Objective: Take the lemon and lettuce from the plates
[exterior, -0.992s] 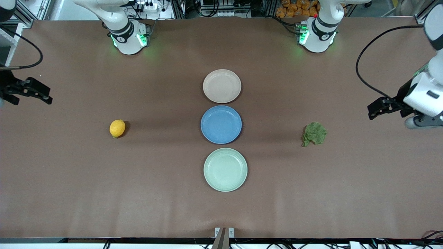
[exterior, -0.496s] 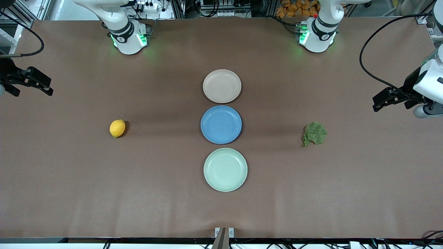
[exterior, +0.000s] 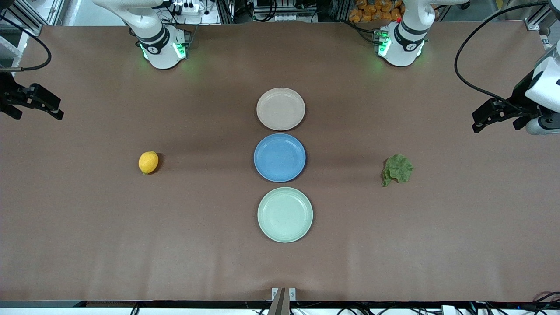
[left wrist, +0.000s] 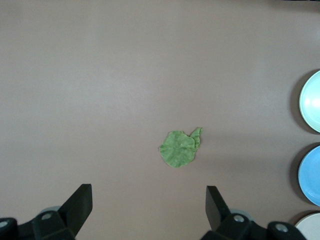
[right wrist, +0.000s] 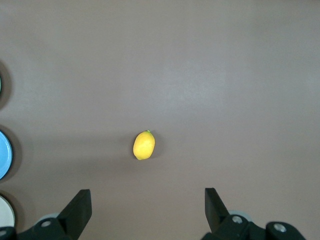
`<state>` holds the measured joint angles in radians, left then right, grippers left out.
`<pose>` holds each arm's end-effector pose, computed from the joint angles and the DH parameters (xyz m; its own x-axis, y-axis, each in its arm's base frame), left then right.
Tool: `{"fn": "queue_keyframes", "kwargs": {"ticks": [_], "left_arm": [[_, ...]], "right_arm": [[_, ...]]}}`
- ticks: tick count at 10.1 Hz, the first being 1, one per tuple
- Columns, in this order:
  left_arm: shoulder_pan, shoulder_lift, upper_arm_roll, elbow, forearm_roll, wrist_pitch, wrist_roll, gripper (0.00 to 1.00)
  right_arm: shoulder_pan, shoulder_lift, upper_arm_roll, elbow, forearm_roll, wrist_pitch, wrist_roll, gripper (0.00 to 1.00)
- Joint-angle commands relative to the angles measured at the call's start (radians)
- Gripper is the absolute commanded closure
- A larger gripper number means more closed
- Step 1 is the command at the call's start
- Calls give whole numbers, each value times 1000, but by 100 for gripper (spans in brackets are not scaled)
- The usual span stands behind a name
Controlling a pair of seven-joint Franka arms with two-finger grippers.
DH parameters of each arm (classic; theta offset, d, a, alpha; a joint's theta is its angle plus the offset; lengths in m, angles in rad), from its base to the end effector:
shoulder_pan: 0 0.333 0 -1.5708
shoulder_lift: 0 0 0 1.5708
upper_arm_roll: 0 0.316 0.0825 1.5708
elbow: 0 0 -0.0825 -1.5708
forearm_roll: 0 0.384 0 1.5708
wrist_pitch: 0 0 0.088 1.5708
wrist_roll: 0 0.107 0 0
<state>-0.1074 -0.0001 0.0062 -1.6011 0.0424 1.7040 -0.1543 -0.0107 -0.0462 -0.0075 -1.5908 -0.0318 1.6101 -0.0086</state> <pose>0.5648 -0.0533 0.6226 0.9930 0.0479 0.1080 0.0510 -0.9984 -0.0261 0.5442 -0.0133 0.6440 0.9978 -0.0083 0.0652 -0.0104 -0.9994 0.0320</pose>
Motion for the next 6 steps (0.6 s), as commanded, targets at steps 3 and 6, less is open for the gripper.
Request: {"fn": "queue_keyframes", "kwargs": {"ticks": [3, 6], "left_arm": [[2, -32, -20, -28, -24, 11, 24, 0], [9, -31, -19, -26, -26, 3, 85, 0]], "right_arm": [[-12, -23, 27, -23, 13, 2, 2, 0], [-12, -21, 35, -29, 50, -2, -4, 0]]}}
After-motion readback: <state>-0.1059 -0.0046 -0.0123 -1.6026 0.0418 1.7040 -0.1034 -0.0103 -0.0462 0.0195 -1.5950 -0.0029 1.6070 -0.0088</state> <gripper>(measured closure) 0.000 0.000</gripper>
